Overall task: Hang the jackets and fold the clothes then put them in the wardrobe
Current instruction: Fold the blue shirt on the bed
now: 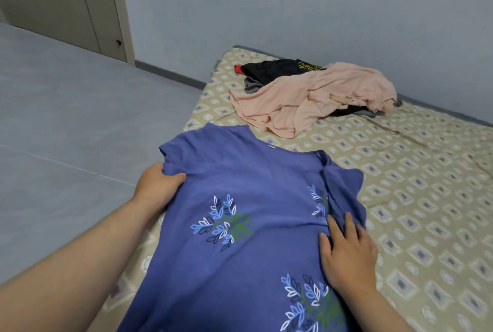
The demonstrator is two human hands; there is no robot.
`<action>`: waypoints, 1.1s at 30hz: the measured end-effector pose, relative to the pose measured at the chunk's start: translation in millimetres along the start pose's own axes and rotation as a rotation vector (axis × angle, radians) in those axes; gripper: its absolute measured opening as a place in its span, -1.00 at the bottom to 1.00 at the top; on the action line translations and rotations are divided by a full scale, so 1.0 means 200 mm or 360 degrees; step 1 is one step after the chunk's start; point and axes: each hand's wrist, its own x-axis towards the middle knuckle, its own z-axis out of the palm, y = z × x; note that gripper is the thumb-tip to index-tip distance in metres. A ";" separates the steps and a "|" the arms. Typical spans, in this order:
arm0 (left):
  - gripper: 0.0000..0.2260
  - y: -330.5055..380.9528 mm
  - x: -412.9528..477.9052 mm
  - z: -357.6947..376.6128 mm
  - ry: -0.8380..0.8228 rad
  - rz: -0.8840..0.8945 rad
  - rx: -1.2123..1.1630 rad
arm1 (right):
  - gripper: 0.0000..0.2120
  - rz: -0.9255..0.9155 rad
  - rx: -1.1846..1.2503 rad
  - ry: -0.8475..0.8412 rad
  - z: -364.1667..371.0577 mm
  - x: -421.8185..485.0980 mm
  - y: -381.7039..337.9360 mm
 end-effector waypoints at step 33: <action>-0.82 0.01 0.30 -0.03 0.0056 -0.0731 -0.1223 | -0.39 -0.0729 0.0374 -0.0036 0.08 0.07 -0.93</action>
